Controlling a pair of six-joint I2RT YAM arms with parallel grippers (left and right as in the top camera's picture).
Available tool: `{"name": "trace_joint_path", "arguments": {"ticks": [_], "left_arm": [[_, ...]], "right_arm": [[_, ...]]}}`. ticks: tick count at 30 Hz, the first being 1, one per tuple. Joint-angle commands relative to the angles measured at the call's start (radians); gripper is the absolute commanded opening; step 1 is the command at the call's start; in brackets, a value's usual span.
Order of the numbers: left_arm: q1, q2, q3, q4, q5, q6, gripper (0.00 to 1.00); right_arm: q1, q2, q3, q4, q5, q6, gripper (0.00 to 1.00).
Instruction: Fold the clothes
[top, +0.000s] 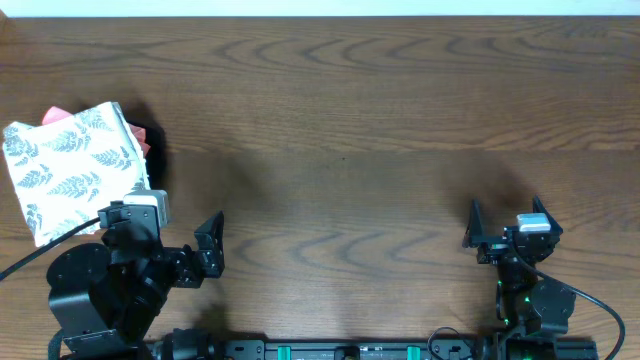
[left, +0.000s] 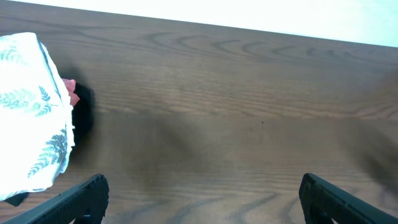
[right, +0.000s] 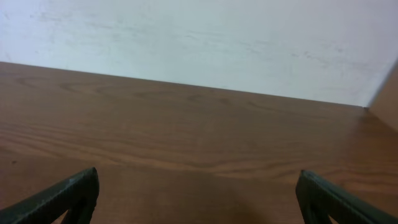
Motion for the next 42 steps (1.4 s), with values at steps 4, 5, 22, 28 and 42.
{"name": "trace_joint_path", "arguments": {"ticks": [4, 5, 22, 28, 42], "left_arm": [[-0.002, -0.005, 0.001, -0.003, 0.01, 0.017, 0.98], [-0.002, -0.005, 0.001, -0.003, 0.01, 0.017, 0.98], [-0.1, -0.321, -0.423, 0.336, -0.203, 0.008, 0.98], [-0.132, -0.491, -0.679, 0.581, -0.25, 0.008, 0.98], [-0.134, -0.531, -0.992, 1.054, -0.399, -0.002, 0.98]], "right_arm": [[0.009, -0.007, -0.002, -0.004, 0.0, 0.015, 0.99], [0.009, -0.007, -0.002, -0.004, 0.0, 0.016, 0.99], [0.009, -0.007, -0.002, -0.004, 0.0, 0.015, 0.99], [0.009, -0.007, -0.002, -0.004, 0.0, 0.016, 0.99], [0.009, -0.007, -0.002, -0.004, 0.0, 0.015, 0.99]]}}
